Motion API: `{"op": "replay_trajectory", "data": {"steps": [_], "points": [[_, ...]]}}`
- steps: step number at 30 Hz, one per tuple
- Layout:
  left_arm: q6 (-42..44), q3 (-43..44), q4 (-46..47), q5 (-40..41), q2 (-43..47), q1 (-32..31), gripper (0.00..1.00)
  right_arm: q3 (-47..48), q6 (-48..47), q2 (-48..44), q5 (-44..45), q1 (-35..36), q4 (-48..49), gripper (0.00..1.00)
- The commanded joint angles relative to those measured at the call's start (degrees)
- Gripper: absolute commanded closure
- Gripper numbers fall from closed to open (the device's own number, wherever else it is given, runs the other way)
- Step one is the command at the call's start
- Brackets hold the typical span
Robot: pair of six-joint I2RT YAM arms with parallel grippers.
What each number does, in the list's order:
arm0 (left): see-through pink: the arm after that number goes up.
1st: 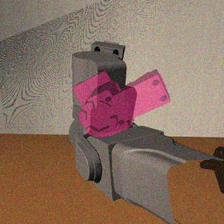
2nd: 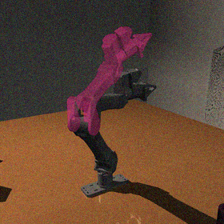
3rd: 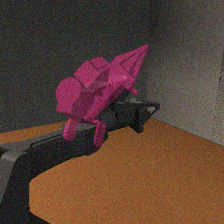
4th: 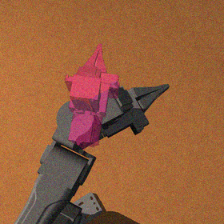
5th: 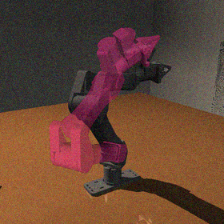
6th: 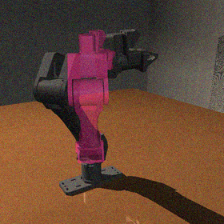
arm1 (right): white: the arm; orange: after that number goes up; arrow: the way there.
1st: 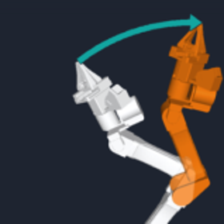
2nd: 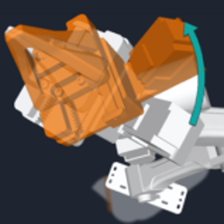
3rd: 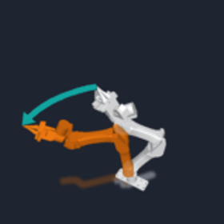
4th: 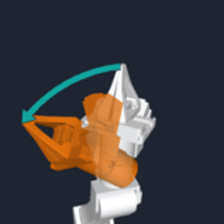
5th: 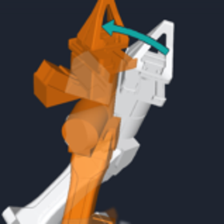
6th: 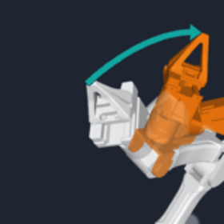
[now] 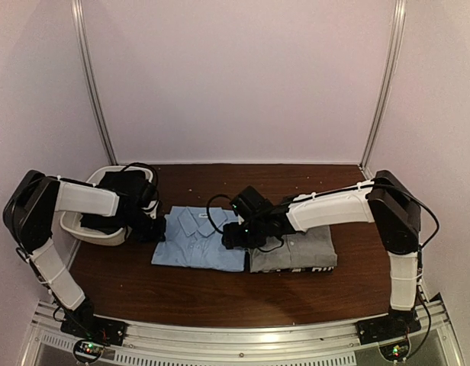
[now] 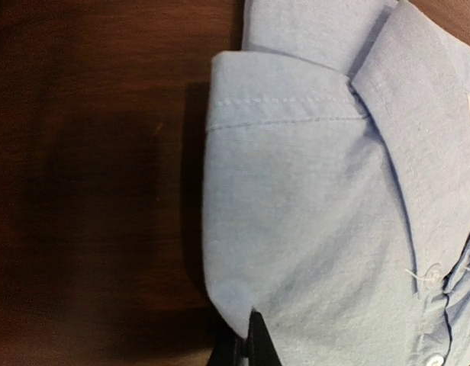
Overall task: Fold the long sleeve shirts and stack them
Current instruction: Move the square-folded shirt to the center of the board.
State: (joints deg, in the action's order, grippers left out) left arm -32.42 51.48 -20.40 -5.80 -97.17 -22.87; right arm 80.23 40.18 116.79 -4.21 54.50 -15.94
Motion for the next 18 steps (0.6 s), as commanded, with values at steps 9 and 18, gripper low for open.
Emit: {"op": "replay_trajectory", "data": {"steps": [9,18], "points": [[-1.8,-0.8,-5.2,10.5,3.5,0.5,1.0,1.7,-1.0,0.8,-1.1,-0.5,0.7,0.29],[-1.5,-0.6,-5.2,9.4,3.8,0.5,1.0,4.6,-0.2,4.8,-2.1,-1.1,1.2,0.29]]}}
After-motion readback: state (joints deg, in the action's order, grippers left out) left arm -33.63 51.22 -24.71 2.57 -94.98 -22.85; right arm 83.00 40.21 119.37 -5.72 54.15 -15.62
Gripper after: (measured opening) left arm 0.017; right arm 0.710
